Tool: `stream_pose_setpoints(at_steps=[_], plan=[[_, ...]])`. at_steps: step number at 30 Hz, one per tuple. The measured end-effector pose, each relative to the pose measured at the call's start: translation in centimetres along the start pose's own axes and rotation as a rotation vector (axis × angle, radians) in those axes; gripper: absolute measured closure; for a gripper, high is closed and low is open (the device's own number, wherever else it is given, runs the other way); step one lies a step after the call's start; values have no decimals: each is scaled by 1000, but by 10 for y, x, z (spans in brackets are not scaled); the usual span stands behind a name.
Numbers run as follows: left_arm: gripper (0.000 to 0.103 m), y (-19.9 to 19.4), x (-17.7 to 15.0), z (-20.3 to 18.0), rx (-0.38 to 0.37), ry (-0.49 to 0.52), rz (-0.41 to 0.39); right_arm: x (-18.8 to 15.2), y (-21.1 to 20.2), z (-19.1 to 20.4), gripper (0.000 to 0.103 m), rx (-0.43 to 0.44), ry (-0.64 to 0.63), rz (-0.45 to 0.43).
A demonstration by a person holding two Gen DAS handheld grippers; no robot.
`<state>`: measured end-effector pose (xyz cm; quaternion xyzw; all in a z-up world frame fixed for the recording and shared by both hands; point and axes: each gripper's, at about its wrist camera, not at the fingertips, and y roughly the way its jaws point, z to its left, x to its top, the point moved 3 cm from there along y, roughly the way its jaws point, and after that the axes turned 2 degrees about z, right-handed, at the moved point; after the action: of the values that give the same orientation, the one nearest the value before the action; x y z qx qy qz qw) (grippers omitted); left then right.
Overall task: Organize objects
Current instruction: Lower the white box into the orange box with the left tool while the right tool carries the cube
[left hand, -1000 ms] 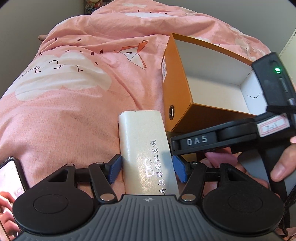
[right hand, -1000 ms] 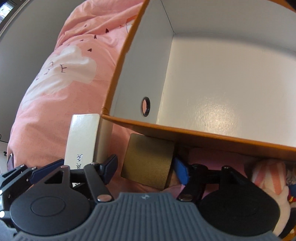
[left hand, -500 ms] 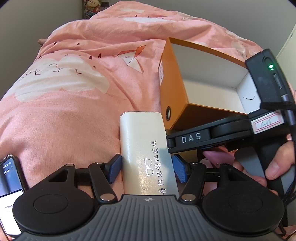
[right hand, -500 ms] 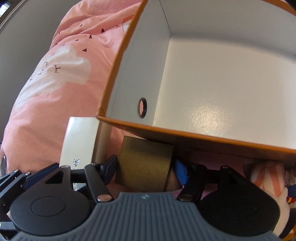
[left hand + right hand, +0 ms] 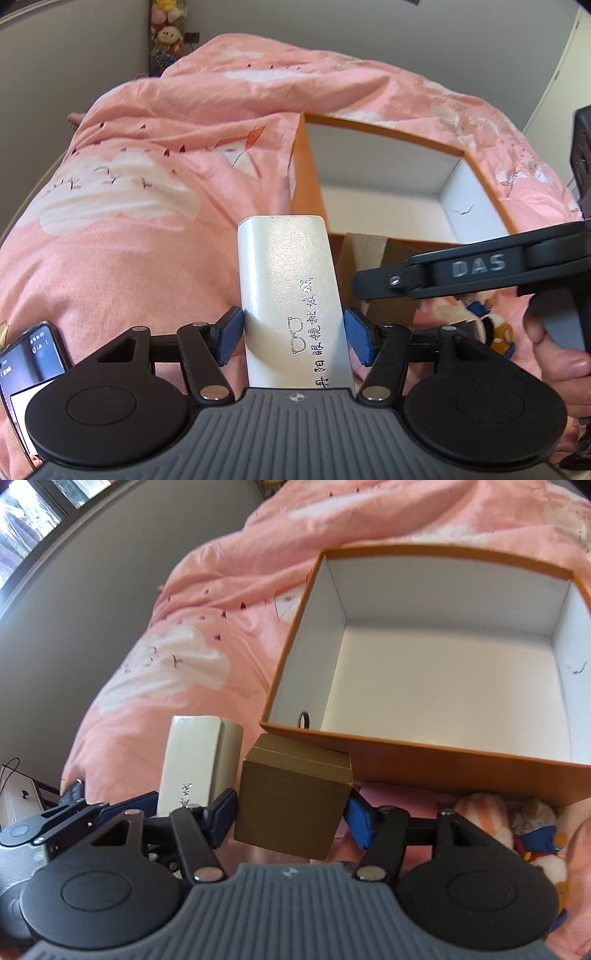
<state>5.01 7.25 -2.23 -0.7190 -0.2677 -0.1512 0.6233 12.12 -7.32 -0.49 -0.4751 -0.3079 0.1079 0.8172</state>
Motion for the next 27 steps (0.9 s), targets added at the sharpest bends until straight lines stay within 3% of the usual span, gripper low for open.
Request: stream_pose_setpoints(at_steps=[14,20,27], plan=[[34,-28,47,-37,-100,56,-140,14,-73,-17,39,6,0,-195],[34,-18,83,-60,-124,98,-193,32,-93,-32,39,-9,29,-276],[34,16,117,-85,-139,120,-200,58,-104,-64,39,-71,102,-365]])
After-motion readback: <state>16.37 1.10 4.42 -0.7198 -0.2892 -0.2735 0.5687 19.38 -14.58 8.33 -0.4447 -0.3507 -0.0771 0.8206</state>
